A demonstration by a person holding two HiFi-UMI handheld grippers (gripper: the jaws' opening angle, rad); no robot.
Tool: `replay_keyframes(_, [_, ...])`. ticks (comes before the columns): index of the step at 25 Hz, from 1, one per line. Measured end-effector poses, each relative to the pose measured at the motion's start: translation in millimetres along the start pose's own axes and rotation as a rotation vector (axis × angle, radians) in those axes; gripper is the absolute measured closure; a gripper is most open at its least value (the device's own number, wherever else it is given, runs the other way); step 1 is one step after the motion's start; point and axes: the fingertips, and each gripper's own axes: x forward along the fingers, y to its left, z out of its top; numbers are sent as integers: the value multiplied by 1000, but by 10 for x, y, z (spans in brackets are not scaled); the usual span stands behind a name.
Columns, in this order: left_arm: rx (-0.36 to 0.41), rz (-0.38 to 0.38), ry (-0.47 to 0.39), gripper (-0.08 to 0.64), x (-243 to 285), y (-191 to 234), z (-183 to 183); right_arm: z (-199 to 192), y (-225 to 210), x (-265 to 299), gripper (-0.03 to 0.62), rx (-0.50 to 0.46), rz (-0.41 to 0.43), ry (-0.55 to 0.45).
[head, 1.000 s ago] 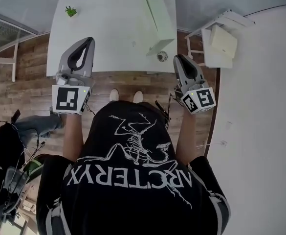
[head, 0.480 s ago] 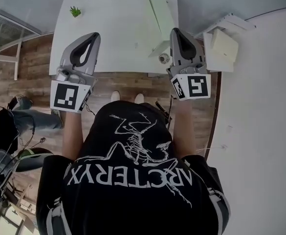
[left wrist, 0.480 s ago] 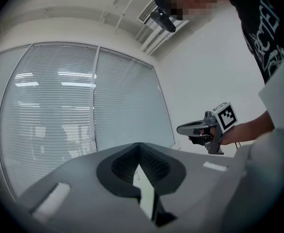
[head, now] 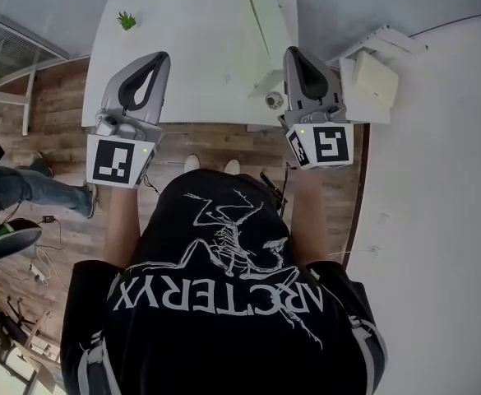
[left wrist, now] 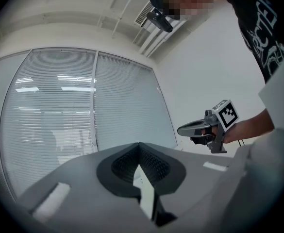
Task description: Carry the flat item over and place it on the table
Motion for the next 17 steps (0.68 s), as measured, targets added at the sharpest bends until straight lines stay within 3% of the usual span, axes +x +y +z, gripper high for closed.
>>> replay_keyframes(9, [-5,59,14,565,-109,134,-43,-59,46,-1,581,8,12,13])
replay_keyframes(17, [-3,53,0,565,-57,117,-49,-57,9,-32,581,-2,5,24])
